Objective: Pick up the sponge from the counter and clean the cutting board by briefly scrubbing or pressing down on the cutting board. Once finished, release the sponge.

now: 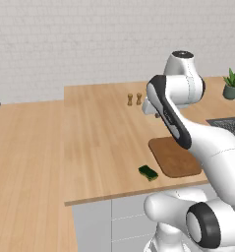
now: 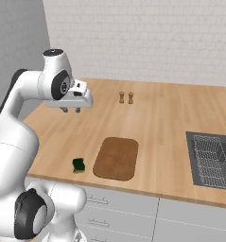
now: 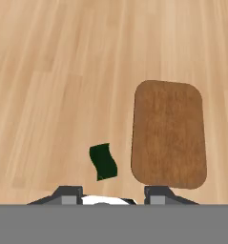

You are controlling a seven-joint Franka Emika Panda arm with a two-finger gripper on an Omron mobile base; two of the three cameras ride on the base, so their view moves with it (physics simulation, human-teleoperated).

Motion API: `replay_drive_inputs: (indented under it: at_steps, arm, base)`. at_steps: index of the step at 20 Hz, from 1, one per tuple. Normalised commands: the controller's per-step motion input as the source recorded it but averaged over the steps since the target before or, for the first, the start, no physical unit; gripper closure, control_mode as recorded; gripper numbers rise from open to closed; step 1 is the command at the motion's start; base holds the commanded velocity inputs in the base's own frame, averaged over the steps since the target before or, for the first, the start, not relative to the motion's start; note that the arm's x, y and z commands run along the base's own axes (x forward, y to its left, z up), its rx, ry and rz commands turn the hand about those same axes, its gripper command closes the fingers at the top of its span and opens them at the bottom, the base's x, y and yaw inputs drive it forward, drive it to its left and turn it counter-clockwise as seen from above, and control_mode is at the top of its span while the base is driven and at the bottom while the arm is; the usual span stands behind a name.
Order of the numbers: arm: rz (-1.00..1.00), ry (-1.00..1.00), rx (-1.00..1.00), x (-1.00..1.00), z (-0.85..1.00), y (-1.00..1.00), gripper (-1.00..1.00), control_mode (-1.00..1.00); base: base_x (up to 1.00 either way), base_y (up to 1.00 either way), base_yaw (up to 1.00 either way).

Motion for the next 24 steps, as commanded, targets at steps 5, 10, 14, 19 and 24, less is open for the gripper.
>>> replay_drive_inputs:
  at_steps: [5, 10, 14, 19, 24]
  arm:
    - [0.00, 0.01, 0.00, -0.26, 0.00, 0.00, -1.00, -1.00]
    - [0.00, 0.00, 0.00, -0.67, -0.05, 0.00, -1.00, -1.00]
    - [0.00, 0.00, 0.00, -0.34, -0.67, 0.02, -1.00, -1.00]
    - [0.00, -0.01, 0.00, 0.06, -0.96, 0.17, -1.00, -1.00]
    - [0.00, -0.03, 0.00, 0.43, -0.55, 0.15, -1.00, -1.00]
  base:
    - [0.00, 0.00, 0.00]
    - [0.00, 0.00, 0.00]
    - [0.00, 0.00, 0.00]
    - [0.00, 0.00, 0.00]
    - [0.00, 0.00, 0.00]
